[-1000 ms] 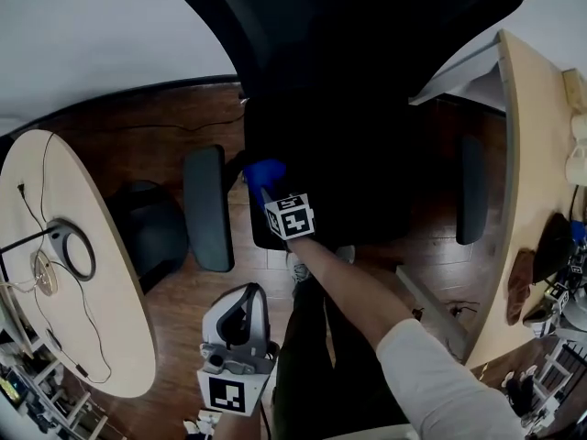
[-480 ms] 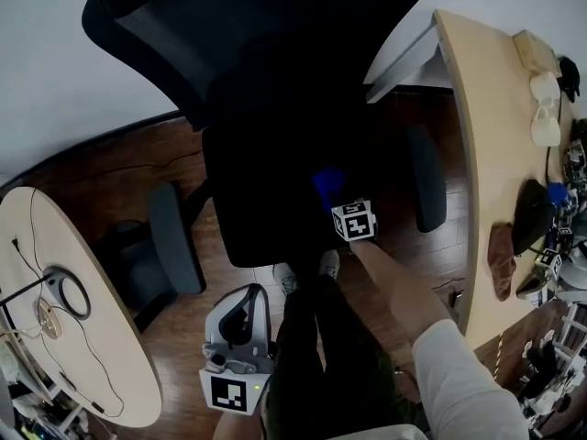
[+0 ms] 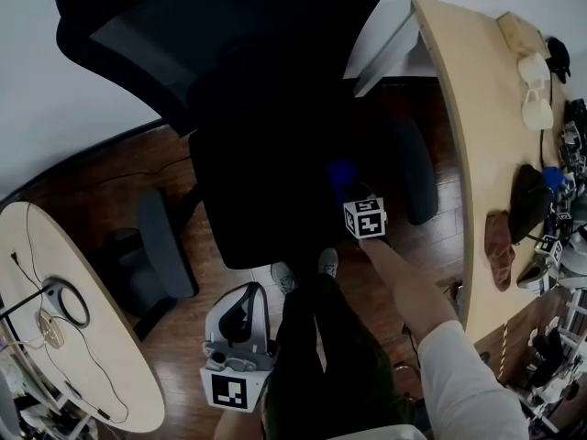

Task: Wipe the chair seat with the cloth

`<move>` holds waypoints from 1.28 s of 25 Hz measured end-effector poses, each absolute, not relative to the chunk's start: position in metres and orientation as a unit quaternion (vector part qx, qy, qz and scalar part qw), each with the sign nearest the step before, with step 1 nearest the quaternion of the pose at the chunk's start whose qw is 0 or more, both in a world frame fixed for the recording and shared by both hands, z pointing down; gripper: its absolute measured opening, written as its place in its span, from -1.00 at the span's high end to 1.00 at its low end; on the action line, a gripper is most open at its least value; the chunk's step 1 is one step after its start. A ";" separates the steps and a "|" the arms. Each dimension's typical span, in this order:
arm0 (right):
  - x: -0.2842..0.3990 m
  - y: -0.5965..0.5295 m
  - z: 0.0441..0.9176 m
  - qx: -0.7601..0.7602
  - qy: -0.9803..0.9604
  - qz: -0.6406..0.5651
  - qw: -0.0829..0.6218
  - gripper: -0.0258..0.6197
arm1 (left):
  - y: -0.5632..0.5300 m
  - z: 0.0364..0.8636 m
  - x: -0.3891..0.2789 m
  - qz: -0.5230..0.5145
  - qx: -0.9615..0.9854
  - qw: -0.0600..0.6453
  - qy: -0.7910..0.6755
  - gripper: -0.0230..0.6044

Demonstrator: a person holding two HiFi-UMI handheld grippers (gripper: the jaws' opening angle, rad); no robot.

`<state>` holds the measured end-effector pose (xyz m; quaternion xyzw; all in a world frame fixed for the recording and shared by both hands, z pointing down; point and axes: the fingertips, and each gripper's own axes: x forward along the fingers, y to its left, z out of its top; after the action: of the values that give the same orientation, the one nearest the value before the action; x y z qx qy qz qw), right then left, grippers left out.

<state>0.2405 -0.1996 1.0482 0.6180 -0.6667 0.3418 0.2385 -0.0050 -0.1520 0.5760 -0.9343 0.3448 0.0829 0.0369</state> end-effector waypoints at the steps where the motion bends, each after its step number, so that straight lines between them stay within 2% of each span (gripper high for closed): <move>1: 0.219 -0.204 1.040 0.612 -0.678 0.339 0.224 0.63 | -0.153 0.576 -0.012 0.081 -0.932 0.039 0.352 0.83; 6: 0.050 -0.210 1.011 0.540 -0.752 0.342 0.162 0.63 | -0.162 0.582 -0.066 0.107 -0.897 -0.004 0.428 0.83; 8: -0.033 -0.201 1.012 0.493 -0.783 0.347 0.152 0.63 | -0.162 0.583 -0.078 0.102 -0.895 0.007 0.435 0.83; 11: -0.128 -0.179 1.036 0.437 -0.808 0.352 0.181 0.63 | -0.161 0.592 -0.093 0.077 -0.897 0.021 0.435 0.83; 14: -0.161 -0.165 1.071 0.428 -0.800 0.360 0.219 0.63 | -0.162 0.603 -0.118 0.091 -0.878 -0.007 0.469 0.83; 18: -0.143 -0.167 1.076 0.436 -0.799 0.339 0.238 0.63 | -0.161 0.610 -0.130 0.073 -0.882 0.007 0.465 0.83; 21: -0.101 -0.163 1.075 0.454 -0.790 0.327 0.253 0.63 | -0.162 0.613 -0.127 0.073 -0.884 0.000 0.461 0.83; 24: -0.031 -0.150 1.089 0.484 -0.763 0.332 0.271 0.63 | -0.168 0.608 -0.116 0.091 -0.881 -0.024 0.463 0.83; 29: 0.122 -0.119 1.110 0.557 -0.702 0.338 0.289 0.63 | -0.171 0.598 -0.077 0.076 -0.910 0.014 0.408 0.83; 32: 0.205 -0.103 1.108 0.592 -0.677 0.327 0.290 0.63 | -0.177 0.593 -0.065 0.098 -0.907 -0.012 0.410 0.83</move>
<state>0.2053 -0.1034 1.1085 0.5918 -0.6774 0.3269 0.2899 -0.0648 -0.1774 0.5930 -0.9066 0.4103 0.0982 -0.0122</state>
